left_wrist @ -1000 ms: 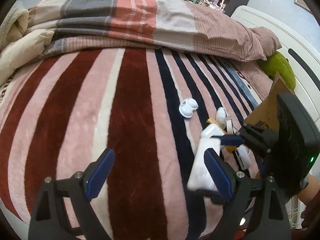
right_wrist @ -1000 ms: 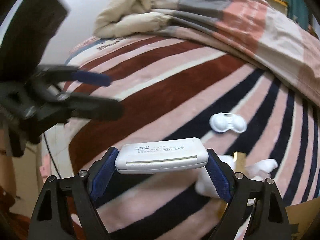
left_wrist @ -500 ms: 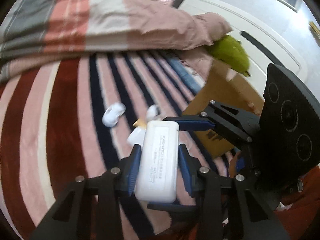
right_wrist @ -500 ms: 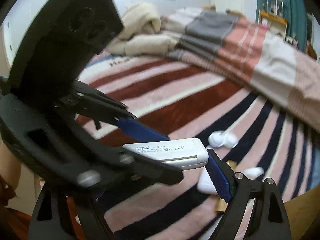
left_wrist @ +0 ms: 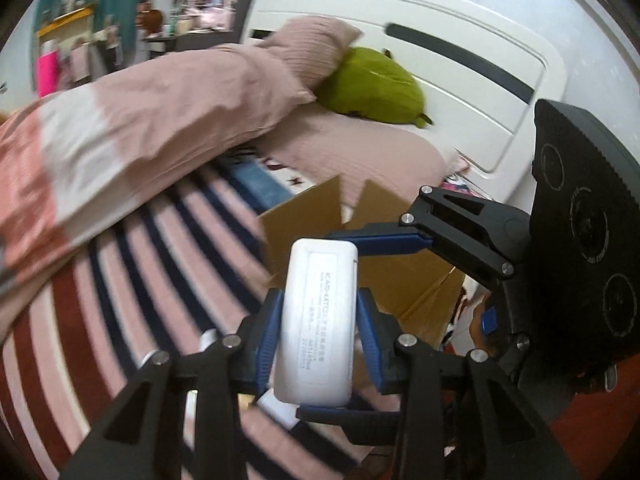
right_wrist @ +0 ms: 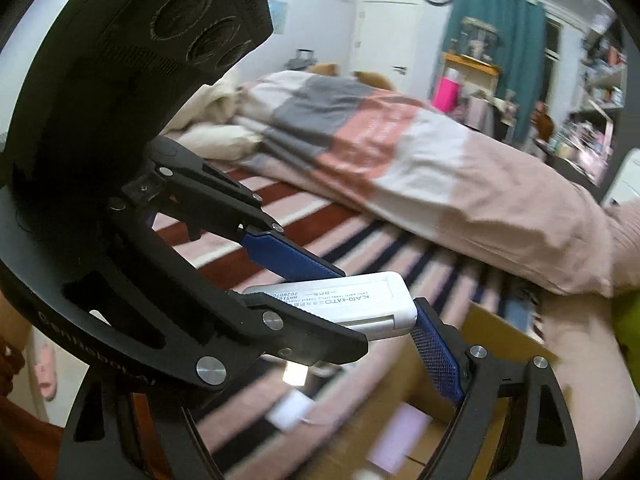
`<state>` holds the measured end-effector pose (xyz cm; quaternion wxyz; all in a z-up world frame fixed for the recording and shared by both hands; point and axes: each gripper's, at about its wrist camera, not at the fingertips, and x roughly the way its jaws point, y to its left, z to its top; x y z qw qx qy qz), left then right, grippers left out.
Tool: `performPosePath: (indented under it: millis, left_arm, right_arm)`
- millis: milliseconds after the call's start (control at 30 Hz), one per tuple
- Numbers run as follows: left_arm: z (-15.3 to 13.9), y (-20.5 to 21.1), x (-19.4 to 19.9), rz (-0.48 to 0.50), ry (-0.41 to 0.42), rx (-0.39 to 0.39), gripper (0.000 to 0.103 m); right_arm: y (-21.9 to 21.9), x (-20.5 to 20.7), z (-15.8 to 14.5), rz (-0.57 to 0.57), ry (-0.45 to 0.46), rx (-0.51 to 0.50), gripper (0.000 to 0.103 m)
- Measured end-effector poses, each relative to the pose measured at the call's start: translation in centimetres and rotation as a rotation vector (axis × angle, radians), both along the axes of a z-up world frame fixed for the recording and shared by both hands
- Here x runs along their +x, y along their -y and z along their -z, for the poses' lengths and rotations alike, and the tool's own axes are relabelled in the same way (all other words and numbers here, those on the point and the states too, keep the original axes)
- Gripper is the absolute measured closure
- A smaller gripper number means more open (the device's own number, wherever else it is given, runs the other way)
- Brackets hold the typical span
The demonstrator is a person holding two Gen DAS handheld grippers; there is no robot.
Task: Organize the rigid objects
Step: 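Lift the card reader into the cardboard box and open the right gripper, then move the right gripper to the white AirPods case and close on it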
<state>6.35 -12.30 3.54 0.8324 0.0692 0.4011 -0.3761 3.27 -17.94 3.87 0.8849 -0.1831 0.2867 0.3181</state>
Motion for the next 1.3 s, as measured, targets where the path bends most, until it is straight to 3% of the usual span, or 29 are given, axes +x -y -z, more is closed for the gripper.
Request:
performPosePath:
  millis: [233,400,467,533,567,633,767,833,933,1133,1300]
  left_arm:
    - [1.5,8.2,2.8,0.117,-0.087,0.041,0.069]
    - [3.1,10.1,3.6,0.119,-0.146,0.067,0.067]
    - [3.2,10.2,3.4,0.103,-0.134,0.074,0.044]
    - [2.7,9.5,3.2,0.079,-0.114,0.06,0.031]
    - [2.4,9.1,3.1,0.071,-0.11,0.05,0.031]
    - [1.7,7.8,2.8,0.043,-0.084,0.045,0.031]
    - [0.5,3.6,1.9,-0.045,-0.036,0.015,0.031]
    - [0.2,1.1,1.4,-0.11,0.002,0.027,0.03]
    - [0.4,-3.2,0.4,-0.205,0.049,0.046,0.03]
    - [2.8,-13.2,-1.5,-0.45,0.076,0.055,0.029]
    - [6.8,-18.3,-3.3,-0.57,0.047,0.046,0.024]
  right_arm:
    - [7.0,2.6,0.4,0.139,-0.1,-0.013,0.018]
    - [9.2,3.2,1.6,0.18,-0.156,-0.046,0.018]
    - [9.7,3.5,2.7,0.197,-0.192,-0.068,0.018]
    - [9.8,3.4,3.1,0.205,-0.203,-0.078,0.018]
    - [9.8,3.3,3.3,0.206,-0.205,-0.083,0.016]
    - [9.5,3.1,3.2,0.206,-0.201,-0.085,0.01]
    - [9.0,2.6,2.5,0.19,-0.171,-0.051,0.01]
    - [7.7,1.3,1.2,0.12,-0.144,0.031,0.007]
    - [5.4,0.3,0.3,0.043,-0.16,0.066,0.004]
    - [-1.5,-2.4,-0.2,-0.143,-0.154,0.104,0.004]
    - [-7.3,-3.0,3.5,-0.248,-0.245,0.09,0.005]
